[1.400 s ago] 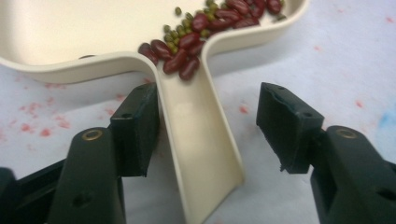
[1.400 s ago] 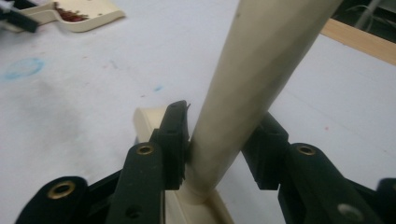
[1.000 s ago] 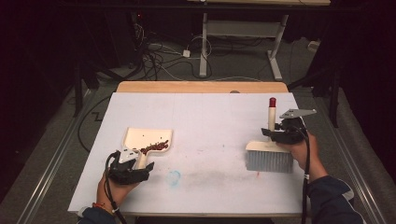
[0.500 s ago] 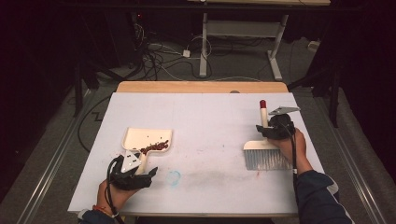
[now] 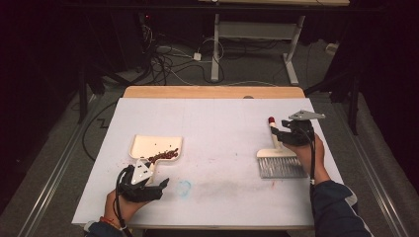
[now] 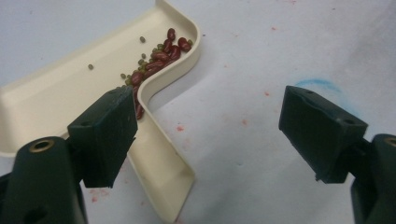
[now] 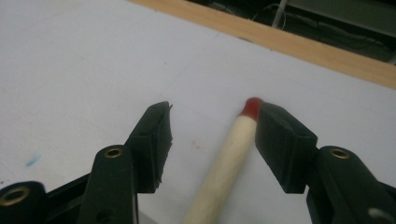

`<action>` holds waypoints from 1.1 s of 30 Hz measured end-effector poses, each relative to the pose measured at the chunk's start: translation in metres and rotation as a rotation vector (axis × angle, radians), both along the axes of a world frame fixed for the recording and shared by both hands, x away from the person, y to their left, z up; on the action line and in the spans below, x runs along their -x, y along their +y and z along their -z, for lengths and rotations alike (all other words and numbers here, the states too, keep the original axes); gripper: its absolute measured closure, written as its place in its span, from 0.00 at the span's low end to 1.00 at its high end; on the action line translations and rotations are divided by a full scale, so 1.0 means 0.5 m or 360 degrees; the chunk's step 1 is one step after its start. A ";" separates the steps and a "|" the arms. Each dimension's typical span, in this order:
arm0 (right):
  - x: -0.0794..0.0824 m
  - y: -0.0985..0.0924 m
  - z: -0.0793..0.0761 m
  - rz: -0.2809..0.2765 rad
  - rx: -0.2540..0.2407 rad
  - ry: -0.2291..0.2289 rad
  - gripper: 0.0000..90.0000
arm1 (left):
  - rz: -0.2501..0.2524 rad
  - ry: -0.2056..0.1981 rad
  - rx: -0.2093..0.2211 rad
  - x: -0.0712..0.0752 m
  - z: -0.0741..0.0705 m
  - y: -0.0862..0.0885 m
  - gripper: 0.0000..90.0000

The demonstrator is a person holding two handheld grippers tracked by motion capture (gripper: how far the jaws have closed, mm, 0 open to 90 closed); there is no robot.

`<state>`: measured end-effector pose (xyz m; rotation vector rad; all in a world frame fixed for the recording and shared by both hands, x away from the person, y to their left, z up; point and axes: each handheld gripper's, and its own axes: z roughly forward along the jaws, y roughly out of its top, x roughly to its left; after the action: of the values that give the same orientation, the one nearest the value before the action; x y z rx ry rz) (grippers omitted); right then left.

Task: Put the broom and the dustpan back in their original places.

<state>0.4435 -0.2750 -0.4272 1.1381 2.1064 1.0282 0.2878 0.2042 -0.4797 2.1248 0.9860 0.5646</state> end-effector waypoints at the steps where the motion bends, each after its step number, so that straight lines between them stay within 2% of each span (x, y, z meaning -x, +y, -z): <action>1: 0.002 0.000 -0.003 0.0000 -0.0010 -0.0017 0.49 | -0.0002 0.0000 -0.0002 0.000 0.000 -0.001 0.21; 13: 0.040 0.018 -0.051 -0.0003 -0.0076 -0.0194 0.27 | 0.0009 -0.0017 -0.0023 0.001 -0.001 -0.007 0.21; 19: 0.060 0.028 -0.072 -0.0042 -0.0096 -0.0270 0.22 | 0.0013 -0.0017 -0.0031 0.002 0.000 -0.010 0.21; 24: 0.072 0.033 -0.082 -0.0057 -0.0096 -0.0304 0.20 | 0.0019 -0.0016 -0.0035 0.003 0.001 -0.011 0.21; 29: 0.087 0.034 -0.088 -0.0094 -0.0087 -0.0309 0.19 | 0.0029 -0.0008 -0.0033 0.003 0.002 -0.011 0.21; 33: 0.103 0.036 -0.096 -0.0131 -0.0076 -0.0366 0.21 | 0.0038 -0.0013 -0.0041 0.003 0.002 -0.012 0.21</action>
<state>0.3918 -0.2570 -0.3793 0.9130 1.9686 1.1932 0.2862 0.1981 -0.4805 2.1526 0.9522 0.5762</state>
